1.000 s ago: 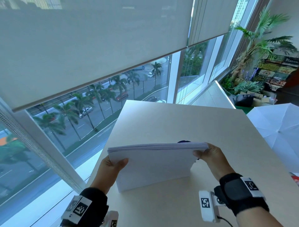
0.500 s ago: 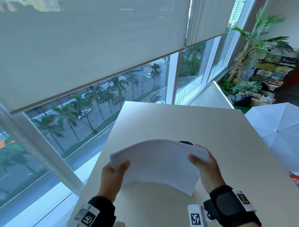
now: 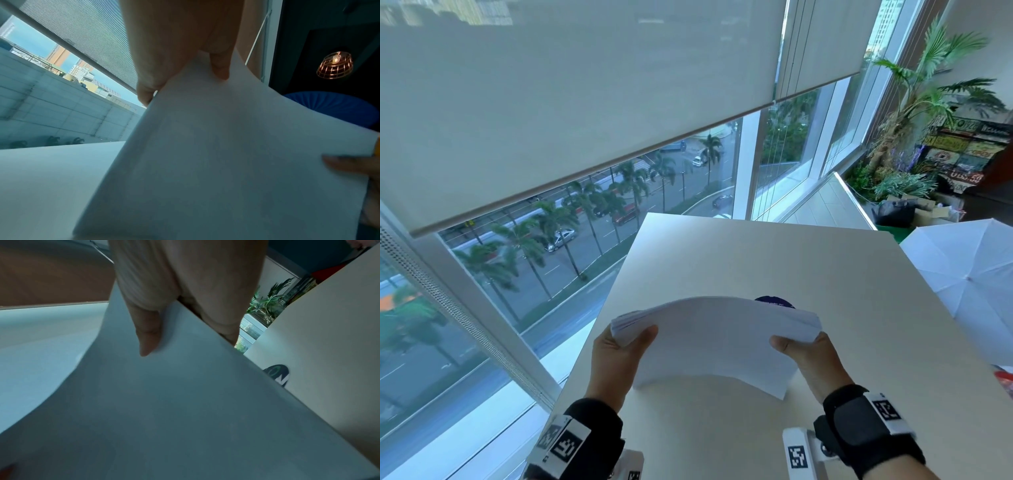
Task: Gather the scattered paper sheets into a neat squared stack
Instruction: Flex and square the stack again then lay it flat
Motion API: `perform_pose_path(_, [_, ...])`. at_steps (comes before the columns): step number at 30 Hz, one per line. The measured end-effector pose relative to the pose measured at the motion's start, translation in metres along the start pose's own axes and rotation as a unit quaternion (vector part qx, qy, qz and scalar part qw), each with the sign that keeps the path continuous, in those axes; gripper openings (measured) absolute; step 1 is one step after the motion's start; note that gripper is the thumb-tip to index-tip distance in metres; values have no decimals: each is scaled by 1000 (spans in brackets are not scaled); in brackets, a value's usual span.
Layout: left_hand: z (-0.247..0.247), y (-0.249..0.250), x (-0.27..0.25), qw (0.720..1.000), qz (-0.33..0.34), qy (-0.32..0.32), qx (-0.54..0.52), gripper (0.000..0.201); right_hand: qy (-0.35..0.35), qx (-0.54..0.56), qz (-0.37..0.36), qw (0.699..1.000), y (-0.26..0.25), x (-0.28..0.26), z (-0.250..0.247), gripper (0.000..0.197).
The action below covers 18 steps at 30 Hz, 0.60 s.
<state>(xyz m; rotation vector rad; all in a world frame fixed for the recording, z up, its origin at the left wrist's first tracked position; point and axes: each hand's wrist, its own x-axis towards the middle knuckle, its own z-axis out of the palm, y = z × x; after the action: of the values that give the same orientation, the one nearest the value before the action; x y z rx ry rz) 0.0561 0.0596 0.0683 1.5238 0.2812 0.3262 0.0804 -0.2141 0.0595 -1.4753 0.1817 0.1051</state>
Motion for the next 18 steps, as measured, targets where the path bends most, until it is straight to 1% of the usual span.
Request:
perform_pose_path(2, [-4,6,2,1000,15,2,4,30,-14,-8,4,1000,-1,2,-3,31])
perform_pose_path(4, [-7,13,4,998,48,-9,40,39,-25,-9,10,1000,-2,4,-6,32])
perform_pose_path(6, [-9,22,5,990,103,-20,98,45,-35,-12,11,999,-2,9,-8,32])
perform_pose_path(7, [-10,28,5,979,144,-12,143,48,-45,-12,12,999,-2,12,-10,32])
perform_pose_path(8, [-12,34,5,960,199,1,198,51,-58,-9,14,998,-1,15,-11,32])
perform_pose_path(10, [-13,47,4,899,301,27,318,58,-89,-4,13,996,-1,19,-14,44])
perform_pose_path(11, [-13,52,3,868,330,26,371,60,-104,-3,12,995,-1,21,-15,53])
perform_pose_path(12, [-12,55,0,836,347,4,424,62,-116,-2,9,993,0,23,-17,60])
perform_pose_path(13, [-11,54,-1,802,351,-33,482,64,-128,-2,3,992,1,25,-18,66])
perform_pose_path(15, [-8,46,-2,734,321,-113,587,70,-151,-3,-6,988,1,26,-19,75])
perform_pose_path(16, [-8,43,-2,714,305,-135,616,72,-159,-3,-9,987,1,27,-19,80])
perform_pose_path(17, [-7,43,-1,705,301,-133,628,73,-162,1,-11,987,1,27,-20,85])
perform_pose_path(18, [-6,46,0,708,300,-118,628,71,-163,7,-15,987,1,27,-20,87])
